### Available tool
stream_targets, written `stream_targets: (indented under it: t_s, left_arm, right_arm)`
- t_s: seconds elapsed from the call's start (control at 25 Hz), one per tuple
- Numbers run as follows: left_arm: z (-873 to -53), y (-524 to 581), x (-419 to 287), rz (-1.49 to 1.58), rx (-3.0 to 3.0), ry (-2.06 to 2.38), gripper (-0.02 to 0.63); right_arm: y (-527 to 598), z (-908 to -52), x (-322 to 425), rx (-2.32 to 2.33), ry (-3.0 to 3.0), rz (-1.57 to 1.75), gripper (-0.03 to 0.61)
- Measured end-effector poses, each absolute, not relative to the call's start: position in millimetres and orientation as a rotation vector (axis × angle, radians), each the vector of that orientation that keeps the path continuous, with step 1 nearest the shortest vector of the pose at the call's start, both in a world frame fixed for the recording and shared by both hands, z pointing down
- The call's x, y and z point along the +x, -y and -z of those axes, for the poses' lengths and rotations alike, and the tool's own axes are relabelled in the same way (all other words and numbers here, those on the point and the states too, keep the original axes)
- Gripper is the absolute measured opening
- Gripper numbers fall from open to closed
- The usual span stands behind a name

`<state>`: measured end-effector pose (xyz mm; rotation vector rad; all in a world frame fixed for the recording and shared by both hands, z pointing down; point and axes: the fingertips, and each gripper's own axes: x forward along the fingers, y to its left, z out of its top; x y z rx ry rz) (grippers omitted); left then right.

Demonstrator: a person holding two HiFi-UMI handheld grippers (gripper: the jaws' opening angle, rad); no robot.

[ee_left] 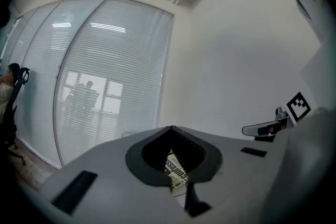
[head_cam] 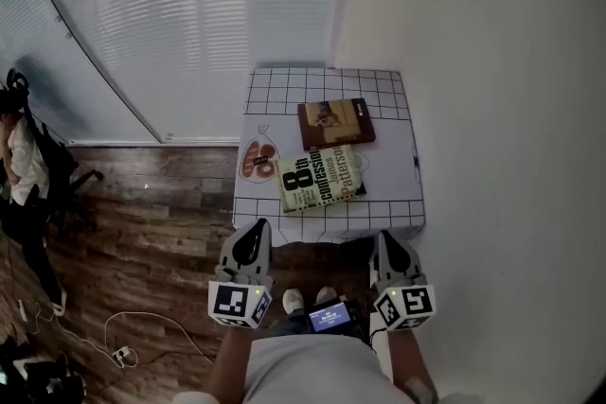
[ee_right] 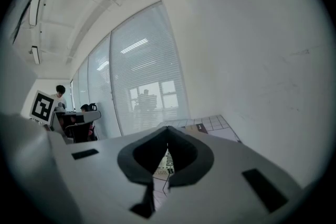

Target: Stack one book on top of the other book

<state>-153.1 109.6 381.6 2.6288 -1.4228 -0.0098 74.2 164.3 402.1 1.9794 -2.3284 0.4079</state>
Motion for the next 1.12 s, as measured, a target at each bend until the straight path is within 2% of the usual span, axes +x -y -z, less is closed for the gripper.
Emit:
stream_targets:
  t_s: [1.12]
  left_arm:
    - [-418.5, -9.2, -125.7, -0.053, 2.518, 1.451, 0.008]
  right_arm:
    - [-43.5, -439.5, 96.2, 1.828, 2.321, -0.438, 0.008]
